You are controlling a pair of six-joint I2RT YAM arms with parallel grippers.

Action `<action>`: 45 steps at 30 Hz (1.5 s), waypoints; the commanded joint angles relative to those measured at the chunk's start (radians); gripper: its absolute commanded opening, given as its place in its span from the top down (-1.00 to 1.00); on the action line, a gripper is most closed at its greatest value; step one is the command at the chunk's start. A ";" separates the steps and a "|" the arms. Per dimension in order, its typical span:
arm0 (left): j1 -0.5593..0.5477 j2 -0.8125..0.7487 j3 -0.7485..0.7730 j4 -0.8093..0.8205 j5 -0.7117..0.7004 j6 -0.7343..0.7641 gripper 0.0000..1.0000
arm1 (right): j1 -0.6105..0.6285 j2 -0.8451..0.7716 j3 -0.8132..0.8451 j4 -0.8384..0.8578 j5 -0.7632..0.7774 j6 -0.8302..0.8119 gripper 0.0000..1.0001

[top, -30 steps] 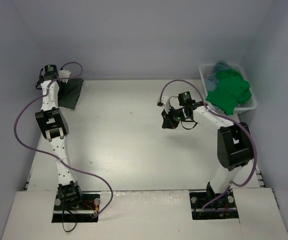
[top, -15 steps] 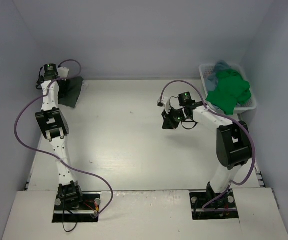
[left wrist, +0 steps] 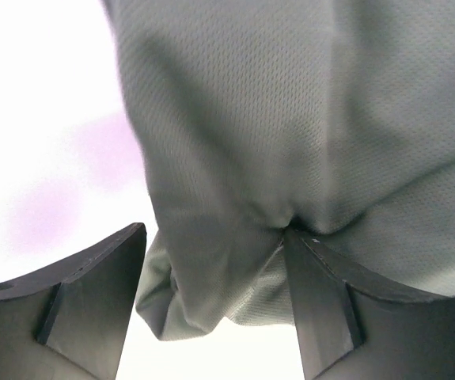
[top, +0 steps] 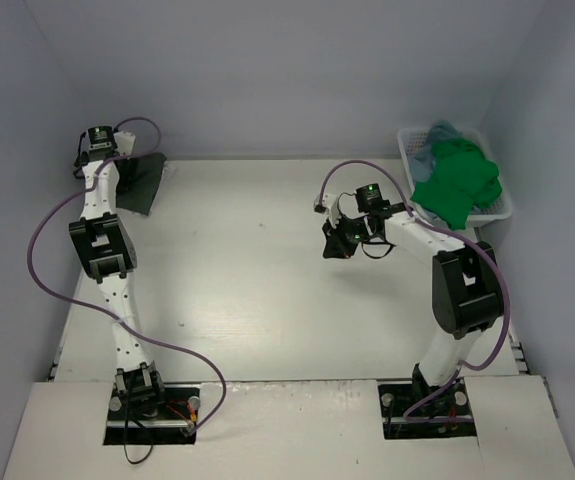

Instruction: Fold and stack the t-shirts

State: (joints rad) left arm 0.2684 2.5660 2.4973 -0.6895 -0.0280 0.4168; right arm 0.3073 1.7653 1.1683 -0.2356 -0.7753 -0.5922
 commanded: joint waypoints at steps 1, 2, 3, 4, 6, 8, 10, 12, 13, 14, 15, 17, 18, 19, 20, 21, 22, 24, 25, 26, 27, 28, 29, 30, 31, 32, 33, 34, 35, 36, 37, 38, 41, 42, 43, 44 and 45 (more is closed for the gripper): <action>-0.008 -0.150 -0.012 0.107 -0.092 -0.029 -0.29 | -0.008 -0.023 0.007 0.010 -0.036 -0.006 1.00; -0.011 -0.164 -0.014 0.111 -0.101 -0.030 -0.28 | -0.008 -0.024 0.005 0.009 -0.038 -0.006 1.00; -0.012 -0.171 -0.015 0.114 -0.110 -0.032 -0.29 | -0.008 -0.024 0.007 0.009 -0.038 -0.006 1.00; -0.012 -0.179 -0.018 0.116 -0.116 -0.033 -0.29 | -0.008 -0.024 0.005 0.009 -0.038 -0.008 1.00; -0.017 -0.208 -0.028 0.117 -0.119 -0.036 -0.29 | -0.008 -0.024 0.007 0.009 -0.041 -0.008 1.00; -0.023 -0.242 -0.043 0.123 -0.115 -0.036 -0.29 | -0.008 -0.029 0.007 0.007 -0.042 -0.009 1.00; -0.032 -0.260 -0.052 0.130 -0.119 -0.026 -0.28 | -0.008 -0.032 0.008 0.005 -0.047 -0.009 1.00; -0.038 -0.276 -0.052 0.131 -0.125 -0.012 -0.29 | -0.008 -0.036 0.007 0.004 -0.050 -0.009 1.00; -0.041 -0.280 -0.049 0.133 -0.134 -0.007 -0.29 | -0.008 -0.040 0.007 0.002 -0.053 -0.009 1.00; -0.043 -0.282 -0.046 0.131 -0.136 -0.004 -0.29 | -0.008 -0.044 0.007 0.001 -0.055 -0.011 1.00; -0.046 -0.283 -0.040 0.128 -0.136 -0.003 -0.29 | -0.008 -0.046 0.005 -0.001 -0.055 -0.011 1.00; -0.044 -0.293 -0.040 0.117 -0.115 -0.012 -0.29 | -0.010 -0.053 0.004 -0.001 -0.056 -0.009 1.00; -0.044 -0.296 -0.047 0.117 -0.107 -0.024 -0.29 | -0.011 -0.055 0.004 -0.001 -0.058 -0.011 1.00; -0.046 -0.296 -0.054 0.110 -0.061 -0.036 -0.29 | -0.014 -0.056 0.004 -0.002 -0.062 -0.011 1.00; -0.046 -0.296 -0.054 0.110 -0.053 -0.036 -0.29 | -0.016 -0.056 0.004 -0.002 -0.062 -0.011 1.00; -0.046 -0.288 -0.052 0.110 -0.046 -0.038 -0.29 | -0.016 -0.056 0.004 -0.002 -0.065 -0.011 1.00; -0.047 -0.271 -0.048 0.105 -0.035 -0.035 -0.29 | -0.017 -0.056 0.002 -0.004 -0.067 -0.011 1.00; -0.046 -0.250 -0.041 0.116 -0.027 -0.027 -0.29 | -0.017 -0.053 0.002 -0.004 -0.068 -0.011 1.00; -0.046 -0.225 -0.026 0.128 -0.024 -0.027 -0.27 | -0.017 -0.052 0.002 -0.004 -0.068 -0.011 1.00; -0.046 -0.215 -0.018 0.139 -0.023 -0.021 -0.25 | -0.019 -0.052 0.002 -0.004 -0.070 -0.011 1.00; -0.046 -0.186 0.006 0.156 -0.029 -0.019 -0.17 | -0.022 -0.052 0.002 -0.004 -0.071 -0.009 1.00; -0.046 -0.170 0.026 0.159 -0.026 -0.019 -0.11 | -0.022 -0.052 0.002 -0.005 -0.073 -0.008 1.00; -0.044 -0.155 0.046 0.160 -0.023 -0.024 -0.04 | -0.023 -0.050 0.002 -0.005 -0.076 -0.006 1.00; -0.044 -0.123 0.069 0.160 -0.017 -0.027 0.03 | -0.028 -0.050 0.002 -0.007 -0.079 -0.004 1.00; -0.046 -0.106 0.090 0.159 -0.012 -0.029 0.18 | -0.031 -0.047 0.004 -0.007 -0.082 -0.001 1.00; -0.047 -0.092 0.124 0.159 -0.007 -0.033 0.23 | -0.033 -0.046 0.004 -0.008 -0.082 -0.001 1.00; -0.051 -0.080 0.132 0.160 -0.004 -0.033 0.27 | -0.034 -0.046 0.004 -0.008 -0.082 -0.001 1.00; -0.052 -0.063 0.133 0.180 -0.003 -0.032 0.30 | -0.036 -0.043 0.004 -0.010 -0.081 -0.001 1.00; -0.052 -0.056 0.129 0.191 0.000 -0.032 0.33 | -0.037 -0.041 0.005 -0.011 -0.082 0.000 1.00; -0.054 -0.044 0.127 0.199 0.011 -0.033 0.34 | -0.037 -0.041 0.005 -0.011 -0.081 0.000 1.00; -0.054 -0.040 0.124 0.220 0.019 -0.038 0.35 | -0.040 -0.037 0.005 -0.011 -0.081 0.000 1.00; -0.054 -0.033 0.127 0.229 0.020 -0.042 0.38 | -0.042 -0.036 0.005 -0.013 -0.082 0.000 1.00; -0.054 -0.010 0.135 0.260 0.028 -0.053 0.41 | -0.043 -0.030 0.005 -0.014 -0.084 -0.001 1.00; -0.054 -0.006 0.133 0.268 0.028 -0.053 0.44 | -0.045 -0.029 0.005 -0.014 -0.085 -0.003 1.00; -0.052 -0.001 0.133 0.287 0.028 -0.055 0.44 | -0.045 -0.024 0.005 -0.014 -0.085 -0.003 1.00; -0.054 0.003 0.136 0.298 0.028 -0.056 0.44 | -0.045 -0.024 0.005 -0.016 -0.085 -0.003 1.00; -0.052 0.013 0.135 0.309 0.028 -0.055 0.44 | -0.045 -0.024 0.005 -0.016 -0.090 -0.004 1.00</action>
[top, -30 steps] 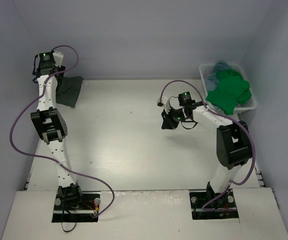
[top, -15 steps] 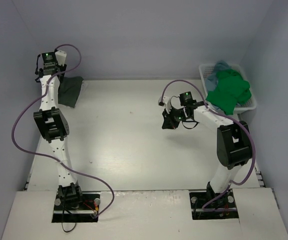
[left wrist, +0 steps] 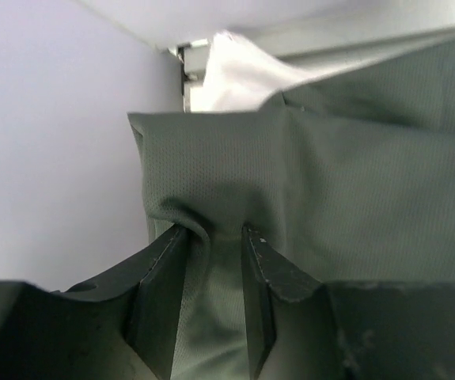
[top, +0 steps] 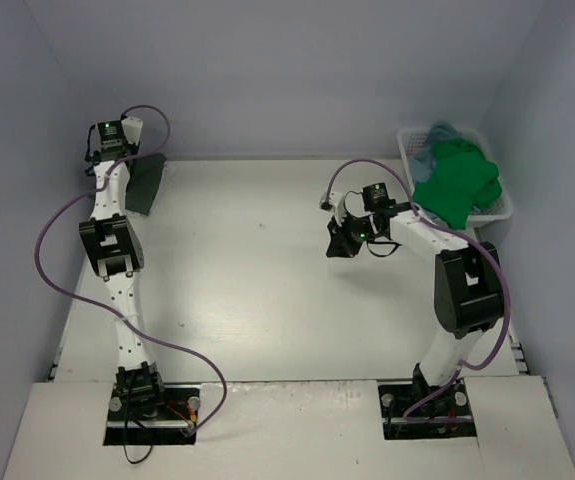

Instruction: Fold and stack the t-shirts

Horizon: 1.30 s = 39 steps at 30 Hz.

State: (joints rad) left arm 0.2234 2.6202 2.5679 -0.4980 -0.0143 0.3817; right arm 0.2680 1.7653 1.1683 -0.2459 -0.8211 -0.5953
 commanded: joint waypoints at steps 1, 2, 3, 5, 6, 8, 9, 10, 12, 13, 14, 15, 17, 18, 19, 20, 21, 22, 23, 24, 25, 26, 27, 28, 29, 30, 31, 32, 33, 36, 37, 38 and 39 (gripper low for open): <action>-0.007 -0.037 0.061 0.146 0.014 -0.015 0.44 | -0.006 -0.023 0.005 -0.006 -0.044 0.000 1.00; -0.007 -0.034 0.055 0.166 0.014 -0.007 0.44 | -0.007 -0.024 0.005 -0.007 -0.044 -0.001 1.00; -0.007 -0.026 0.051 0.183 0.014 -0.007 0.44 | -0.007 -0.024 0.004 -0.009 -0.044 -0.001 1.00; -0.007 -0.017 0.046 0.228 0.011 -0.003 0.44 | -0.010 -0.023 0.004 -0.010 -0.047 -0.003 1.00; -0.006 -0.006 0.043 0.258 -0.002 -0.001 0.42 | -0.013 -0.023 0.004 -0.012 -0.049 -0.003 1.00; -0.009 0.012 0.049 0.274 -0.019 0.011 0.40 | -0.015 -0.018 0.004 -0.013 -0.053 -0.003 1.00; -0.007 0.036 0.058 0.273 -0.027 0.020 0.40 | -0.018 -0.017 0.004 -0.015 -0.055 -0.003 1.00; -0.009 0.047 0.066 0.274 -0.047 0.028 0.38 | -0.018 -0.015 0.004 -0.015 -0.056 -0.006 1.00; -0.007 0.069 0.066 0.274 -0.056 0.051 0.38 | -0.018 -0.012 0.004 -0.016 -0.059 -0.008 1.00; -0.007 0.075 0.061 0.279 -0.065 0.057 0.38 | -0.019 -0.012 0.004 -0.018 -0.059 -0.009 1.00; -0.007 0.080 0.055 0.279 -0.068 0.071 0.37 | -0.019 -0.010 0.004 -0.018 -0.062 -0.009 1.00; -0.007 0.090 0.051 0.286 -0.075 0.077 0.37 | -0.019 -0.010 0.004 -0.020 -0.061 -0.011 1.00; -0.006 0.101 0.046 0.283 -0.081 0.088 0.37 | -0.019 -0.007 0.004 -0.021 -0.062 -0.011 1.00; -0.006 0.110 0.046 0.286 -0.085 0.089 0.37 | -0.021 -0.007 0.004 -0.021 -0.064 -0.011 1.00; -0.004 0.115 0.044 0.286 -0.088 0.089 0.37 | -0.021 -0.006 0.004 -0.021 -0.064 -0.011 1.00; -0.006 0.118 0.044 0.285 -0.087 0.089 0.37 | -0.021 -0.006 0.005 -0.023 -0.062 -0.009 1.00; -0.004 0.126 0.044 0.282 -0.088 0.089 0.36 | -0.019 -0.004 0.007 -0.023 -0.062 -0.009 1.00; -0.004 0.129 0.044 0.280 -0.088 0.091 0.36 | -0.021 -0.003 0.007 -0.023 -0.062 -0.009 1.00; -0.004 0.133 0.044 0.277 -0.087 0.091 0.36 | -0.021 -0.003 0.005 -0.023 -0.062 -0.009 1.00; -0.002 0.136 0.038 0.273 -0.087 0.091 0.36 | -0.021 0.000 0.008 -0.023 -0.061 -0.011 1.00; -0.004 0.136 0.032 0.274 -0.087 0.094 0.36 | -0.021 0.002 0.007 -0.024 -0.062 -0.009 1.00; -0.002 0.136 0.026 0.279 -0.090 0.097 0.36 | -0.021 0.002 0.007 -0.024 -0.061 -0.009 1.00; -0.002 0.136 0.022 0.277 -0.088 0.098 0.36 | -0.021 0.006 0.008 -0.024 -0.059 -0.011 1.00; -0.001 0.138 0.020 0.276 -0.088 0.102 0.36 | -0.021 0.008 0.007 -0.024 -0.058 -0.012 1.00; 0.001 0.142 0.020 0.263 -0.088 0.105 0.36 | -0.021 0.008 0.008 -0.024 -0.058 -0.011 1.00; 0.002 0.144 0.020 0.259 -0.088 0.108 0.36 | -0.021 0.008 0.007 -0.026 -0.058 -0.011 1.00; 0.004 0.146 0.018 0.254 -0.088 0.112 0.36 | -0.021 0.006 0.007 -0.026 -0.056 -0.011 1.00; 0.005 0.150 0.017 0.239 -0.085 0.111 0.36 | -0.023 0.006 0.007 -0.026 -0.056 -0.011 1.00; 0.005 0.153 0.014 0.228 -0.079 0.112 0.36 | -0.023 0.005 0.007 -0.026 -0.056 -0.012 1.00; 0.007 0.152 0.000 0.191 -0.061 0.103 0.36 | -0.023 0.002 0.005 -0.027 -0.055 -0.014 1.00; 0.007 0.152 -0.012 0.191 -0.053 0.097 0.36 | -0.024 0.002 0.005 -0.027 -0.058 -0.014 1.00; 0.007 0.141 -0.018 0.153 -0.046 0.091 0.36 | -0.024 0.000 0.005 -0.030 -0.059 -0.014 1.00; 0.005 0.138 -0.023 0.135 -0.026 0.085 0.36 | -0.024 -0.001 0.005 -0.029 -0.062 -0.014 1.00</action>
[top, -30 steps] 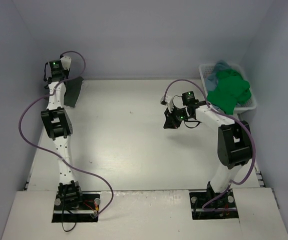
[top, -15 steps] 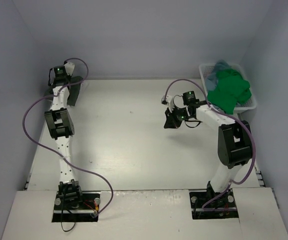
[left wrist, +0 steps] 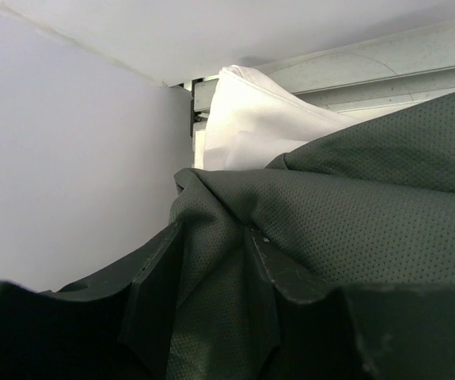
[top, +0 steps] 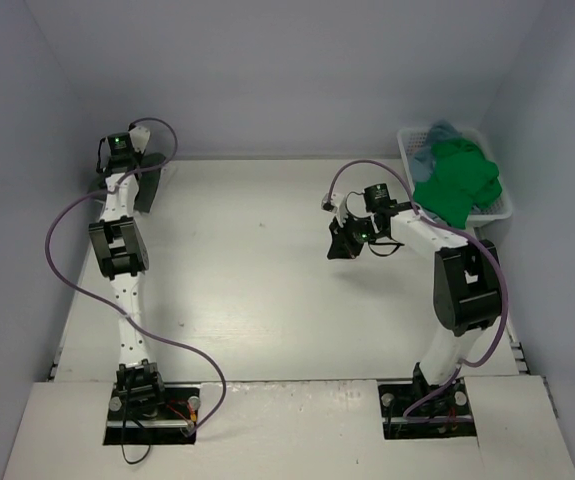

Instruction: Fold and stack the t-shirts

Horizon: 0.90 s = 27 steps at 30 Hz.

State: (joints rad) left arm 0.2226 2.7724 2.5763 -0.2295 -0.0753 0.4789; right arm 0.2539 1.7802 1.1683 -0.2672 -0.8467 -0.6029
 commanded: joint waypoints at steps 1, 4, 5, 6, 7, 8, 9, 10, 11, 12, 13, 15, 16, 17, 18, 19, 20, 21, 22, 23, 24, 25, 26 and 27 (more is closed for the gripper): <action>0.000 -0.019 -0.034 -0.172 0.045 -0.013 0.36 | -0.010 -0.018 0.007 -0.007 -0.037 -0.006 1.00; -0.009 -0.027 -0.042 -0.249 0.068 -0.003 0.36 | -0.010 -0.021 0.007 -0.009 -0.041 -0.009 1.00; -0.012 -0.031 -0.045 -0.264 0.075 -0.003 0.36 | -0.010 -0.021 0.007 -0.009 -0.043 -0.011 1.00; -0.014 -0.033 -0.048 -0.284 0.075 -0.005 0.36 | -0.010 -0.021 0.007 -0.009 -0.043 -0.011 1.00; -0.019 -0.042 -0.057 -0.318 0.075 -0.006 0.37 | -0.010 -0.022 0.008 -0.009 -0.045 -0.014 1.00; -0.020 -0.051 -0.068 -0.329 0.101 -0.013 0.38 | -0.010 -0.025 0.005 -0.009 -0.045 -0.014 1.00; -0.022 -0.068 -0.079 -0.353 0.111 -0.016 0.38 | -0.010 -0.028 0.005 -0.010 -0.045 -0.015 1.00; -0.023 -0.076 -0.087 -0.369 0.117 -0.023 0.40 | -0.010 -0.030 0.005 -0.009 -0.046 -0.017 1.00; -0.023 -0.085 -0.099 -0.382 0.124 -0.032 0.41 | -0.011 -0.031 0.004 -0.010 -0.049 -0.017 1.00; -0.026 -0.103 -0.105 -0.410 0.134 -0.039 0.42 | -0.010 -0.033 0.004 -0.010 -0.049 -0.018 1.00; -0.026 -0.112 -0.110 -0.425 0.146 -0.048 0.42 | -0.011 -0.036 0.004 -0.010 -0.054 -0.018 1.00; -0.032 -0.132 -0.114 -0.464 0.155 -0.074 0.43 | -0.010 -0.042 0.004 -0.010 -0.058 -0.021 1.00; -0.035 -0.137 -0.113 -0.479 0.170 -0.082 0.43 | -0.010 -0.044 0.005 -0.012 -0.058 -0.020 1.00; -0.040 -0.140 -0.111 -0.491 0.173 -0.098 0.43 | -0.010 -0.045 0.004 -0.013 -0.060 -0.023 1.00; -0.052 -0.149 -0.111 -0.507 0.169 -0.105 0.43 | -0.010 -0.048 0.004 -0.012 -0.061 -0.026 1.00; -0.058 -0.152 -0.111 -0.511 0.160 -0.112 0.43 | -0.010 -0.048 0.002 -0.013 -0.063 -0.026 1.00; -0.065 -0.158 -0.113 -0.513 0.148 -0.121 0.43 | -0.010 -0.050 0.001 -0.013 -0.066 -0.029 1.00; -0.078 -0.162 -0.111 -0.511 0.138 -0.126 0.43 | -0.010 -0.053 -0.001 -0.013 -0.066 -0.031 1.00; -0.086 -0.162 -0.108 -0.508 0.106 -0.128 0.43 | -0.011 -0.054 -0.002 -0.015 -0.066 -0.031 1.00; -0.094 -0.163 -0.104 -0.490 0.085 -0.126 0.35 | -0.012 -0.056 -0.002 -0.015 -0.069 -0.032 1.00; -0.104 -0.163 -0.099 -0.476 0.050 -0.128 0.26 | -0.013 -0.059 -0.002 -0.017 -0.069 -0.032 1.00; -0.108 -0.163 -0.093 -0.463 0.023 -0.128 0.17 | -0.015 -0.059 -0.004 -0.017 -0.071 -0.034 1.00; -0.109 -0.160 -0.061 -0.449 -0.016 -0.134 -0.03 | -0.018 -0.061 -0.002 -0.017 -0.072 -0.034 1.00; -0.108 -0.160 -0.041 -0.444 -0.027 -0.141 -0.10 | -0.018 -0.061 -0.004 -0.018 -0.074 -0.034 1.00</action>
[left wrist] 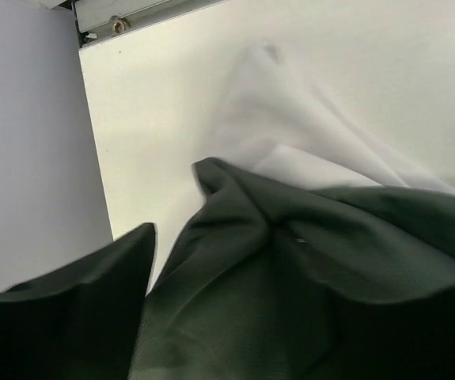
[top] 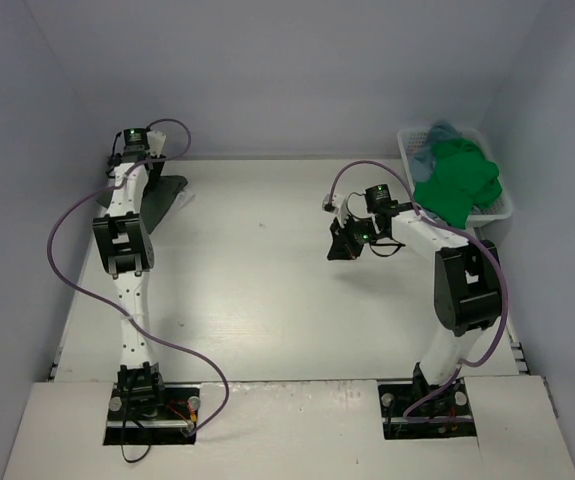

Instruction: Fold and stack the t-shirts

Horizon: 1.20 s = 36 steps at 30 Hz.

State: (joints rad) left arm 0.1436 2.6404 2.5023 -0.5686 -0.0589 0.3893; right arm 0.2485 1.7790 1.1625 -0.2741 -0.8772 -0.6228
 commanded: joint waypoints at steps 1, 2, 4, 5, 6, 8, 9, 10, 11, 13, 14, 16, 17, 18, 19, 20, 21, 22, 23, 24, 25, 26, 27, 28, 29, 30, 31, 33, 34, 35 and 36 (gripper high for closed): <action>-0.029 -0.030 0.053 -0.099 -0.058 -0.070 -0.16 | -0.017 -0.061 0.002 -0.013 -0.043 -0.014 1.00; -0.026 -0.039 0.079 -0.079 -0.079 -0.075 -0.27 | -0.017 -0.061 0.000 -0.013 -0.046 -0.017 1.00; -0.026 -0.056 0.087 -0.048 -0.096 -0.079 -0.34 | -0.018 -0.061 0.002 -0.016 -0.048 -0.017 1.00; -0.029 -0.069 0.095 -0.016 -0.120 -0.078 -0.39 | -0.018 -0.064 0.003 -0.017 -0.049 -0.017 1.00; -0.029 -0.072 0.105 -0.005 -0.133 -0.072 -0.40 | -0.018 -0.064 0.002 -0.016 -0.049 -0.017 1.00; -0.036 -0.069 0.137 0.010 -0.163 -0.044 -0.41 | -0.018 -0.067 0.003 -0.017 -0.049 -0.017 1.00; -0.038 -0.066 0.154 0.012 -0.191 -0.035 -0.42 | -0.018 -0.069 0.003 -0.017 -0.051 -0.015 1.00; -0.041 -0.065 0.174 0.018 -0.205 -0.020 -0.41 | -0.018 -0.070 0.003 -0.019 -0.049 -0.017 1.00; -0.039 -0.072 0.178 0.033 -0.214 -0.015 -0.42 | -0.018 -0.072 0.003 -0.019 -0.051 -0.017 1.00; -0.039 -0.088 0.168 0.045 -0.234 -0.003 -0.42 | -0.020 -0.075 0.003 -0.020 -0.051 -0.012 1.00; -0.041 -0.105 0.168 0.059 -0.242 0.000 -0.42 | -0.020 -0.079 0.003 -0.022 -0.054 -0.012 1.00; -0.039 -0.123 0.167 0.075 -0.266 0.008 -0.42 | -0.020 -0.084 0.006 -0.022 -0.052 -0.011 1.00; -0.036 -0.141 0.167 0.081 -0.268 0.008 -0.42 | -0.020 -0.090 0.006 -0.023 -0.055 -0.008 1.00; -0.036 -0.151 0.165 0.081 -0.269 0.011 -0.41 | -0.020 -0.093 0.006 -0.024 -0.055 -0.006 1.00; -0.038 -0.161 0.161 0.072 -0.257 0.013 -0.42 | -0.020 -0.096 0.006 -0.024 -0.055 -0.006 1.00; -0.036 -0.187 0.141 0.062 -0.243 0.011 -0.41 | -0.020 -0.099 0.006 -0.024 -0.057 -0.005 1.00; -0.038 -0.200 0.129 0.052 -0.234 0.008 -0.41 | -0.020 -0.101 0.006 -0.025 -0.057 -0.005 1.00; -0.038 -0.226 0.115 0.018 -0.192 -0.007 -0.42 | -0.020 -0.104 0.006 -0.025 -0.059 -0.003 1.00; -0.038 -0.240 0.084 -0.003 -0.161 -0.013 -0.42 | -0.020 -0.104 0.006 -0.025 -0.059 -0.003 1.00; -0.041 -0.253 0.064 -0.016 -0.148 -0.020 -0.41 | -0.020 -0.107 0.008 -0.025 -0.059 -0.003 1.00; -0.039 -0.282 0.046 -0.040 -0.131 -0.032 -0.41 | -0.020 -0.108 0.008 -0.025 -0.060 -0.003 1.00; -0.039 -0.295 0.014 -0.054 -0.071 -0.035 -0.41 | -0.020 -0.109 0.006 -0.025 -0.062 -0.005 1.00; -0.038 -0.309 -0.002 -0.077 -0.046 -0.040 -0.40 | -0.020 -0.109 0.008 -0.027 -0.062 -0.005 1.00; -0.038 -0.332 -0.014 -0.091 -0.017 -0.040 -0.38 | -0.020 -0.109 0.008 -0.027 -0.063 -0.006 1.00; -0.036 -0.338 -0.023 -0.114 0.058 -0.033 -0.35 | -0.021 -0.109 0.008 -0.027 -0.065 -0.005 1.00; -0.035 -0.349 -0.031 -0.155 0.104 -0.027 -0.31 | -0.022 -0.109 0.009 -0.027 -0.066 -0.006 1.00; -0.035 -0.349 -0.033 -0.172 0.131 -0.018 -0.25 | -0.020 -0.109 0.009 -0.027 -0.068 -0.005 1.00; -0.036 -0.341 -0.022 -0.245 0.214 0.034 -0.02 | -0.020 -0.110 0.009 -0.027 -0.071 -0.005 1.00; -0.035 -0.327 -0.022 -0.263 0.229 0.051 0.11 | -0.020 -0.110 0.011 -0.027 -0.072 -0.006 1.00; -0.035 -0.327 -0.019 -0.283 0.244 0.074 0.25 | -0.020 -0.110 0.011 -0.027 -0.074 -0.005 1.00; -0.035 -0.304 -0.014 -0.324 0.272 0.109 0.54 | -0.020 -0.109 0.011 -0.027 -0.074 -0.006 1.00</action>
State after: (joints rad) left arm 0.1108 2.3608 2.4680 -0.7670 0.0837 0.4164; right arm 0.2348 1.7256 1.1584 -0.2966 -0.9077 -0.6289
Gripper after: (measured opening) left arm 0.277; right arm 0.001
